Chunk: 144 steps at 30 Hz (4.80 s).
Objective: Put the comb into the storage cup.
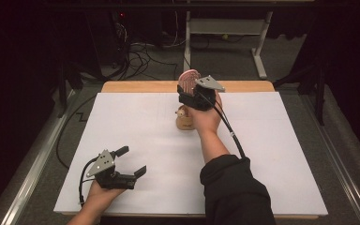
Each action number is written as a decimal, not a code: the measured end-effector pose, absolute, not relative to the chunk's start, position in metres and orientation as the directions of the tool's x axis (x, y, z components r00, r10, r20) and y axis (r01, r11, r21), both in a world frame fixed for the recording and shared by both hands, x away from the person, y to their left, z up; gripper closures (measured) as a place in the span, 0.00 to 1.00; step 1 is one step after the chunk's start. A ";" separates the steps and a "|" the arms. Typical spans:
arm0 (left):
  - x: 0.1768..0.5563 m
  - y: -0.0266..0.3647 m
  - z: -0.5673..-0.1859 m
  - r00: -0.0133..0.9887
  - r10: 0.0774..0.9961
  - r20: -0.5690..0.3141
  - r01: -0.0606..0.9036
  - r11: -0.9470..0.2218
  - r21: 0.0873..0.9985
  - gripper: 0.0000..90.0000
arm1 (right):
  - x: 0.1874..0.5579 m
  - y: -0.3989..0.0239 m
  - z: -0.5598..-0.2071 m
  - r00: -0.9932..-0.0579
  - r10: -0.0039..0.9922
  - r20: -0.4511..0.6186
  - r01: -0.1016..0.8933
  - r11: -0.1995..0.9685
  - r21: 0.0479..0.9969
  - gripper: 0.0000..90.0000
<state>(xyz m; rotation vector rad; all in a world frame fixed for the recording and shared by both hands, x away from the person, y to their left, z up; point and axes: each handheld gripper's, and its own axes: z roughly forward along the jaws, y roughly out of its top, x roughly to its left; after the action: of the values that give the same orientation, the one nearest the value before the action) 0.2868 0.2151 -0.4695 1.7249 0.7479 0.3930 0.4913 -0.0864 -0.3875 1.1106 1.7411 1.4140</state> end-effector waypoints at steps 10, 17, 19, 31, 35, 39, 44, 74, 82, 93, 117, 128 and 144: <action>0.286 0.214 -0.470 0.744 0.658 -0.117 0.276 -0.143 0.950 0.00 | 0.491 -0.082 -0.391 -0.452 0.892 0.016 0.195 0.081 0.978 0.23; 0.287 0.214 -0.470 0.746 0.656 -0.115 0.277 -0.148 0.949 0.00 | 0.496 -0.086 -0.391 -0.452 0.891 0.045 0.207 0.056 0.977 0.22; 0.287 0.214 -0.470 0.747 0.655 -0.114 0.276 -0.149 0.950 0.00 | 0.498 -0.087 -0.392 -0.450 0.891 0.052 0.210 0.049 0.976 0.22; 0.286 0.216 -0.470 0.745 0.656 -0.119 0.277 -0.142 0.950 0.00 | 0.504 -0.087 -0.392 -0.429 0.900 0.079 0.232 0.026 0.972 0.22; 0.287 0.216 -0.470 0.746 0.655 -0.122 0.276 -0.136 0.952 0.00 | 0.505 -0.088 -0.393 -0.415 0.906 0.088 0.235 0.013 0.972 0.22; 0.286 0.216 -0.470 0.743 0.659 -0.122 0.273 -0.131 0.953 0.00 | 0.505 -0.089 -0.392 -0.408 0.908 0.093 0.240 0.009 0.971 0.22; 0.286 0.217 -0.470 0.741 0.660 -0.125 0.274 -0.128 0.953 0.00 | 0.506 -0.091 -0.392 -0.401 0.909 0.111 0.251 -0.007 0.968 0.22; 0.284 0.216 -0.470 0.750 0.650 -0.124 0.269 -0.128 0.955 0.00 | 0.521 -0.083 -0.398 -0.373 0.922 0.101 0.252 -0.004 0.968 0.21; 0.284 0.217 -0.470 0.745 0.656 -0.124 0.271 -0.128 0.954 0.00 | 0.523 -0.086 -0.399 -0.364 0.924 0.117 0.259 -0.020 0.966 0.21; 0.282 0.214 -0.471 0.751 0.650 -0.120 0.269 -0.136 0.953 0.00 | 0.525 -0.087 -0.400 -0.339 0.932 0.130 0.267 -0.037 0.963 0.21; 0.282 0.214 -0.470 0.750 0.650 -0.121 0.270 -0.134 0.953 0.00 | 0.527 -0.083 -0.404 -0.325 0.940 0.100 0.256 -0.015 0.966 0.21; 0.281 0.214 -0.470 0.750 0.650 -0.121 0.270 -0.133 0.954 0.00 | 0.529 -0.085 -0.404 -0.323 0.940 0.112 0.266 -0.024 0.964 0.20; 0.283 0.211 -0.473 0.755 0.641 -0.137 0.286 -0.133 0.949 0.00 | 0.528 -0.083 -0.405 -0.309 0.945 0.104 0.289 -0.011 0.957 0.19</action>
<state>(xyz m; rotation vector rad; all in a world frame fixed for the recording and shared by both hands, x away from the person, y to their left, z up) 0.2832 0.2113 -0.4729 1.7238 0.7354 0.3594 0.5284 -0.0830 -0.4054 1.2950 1.6459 1.3465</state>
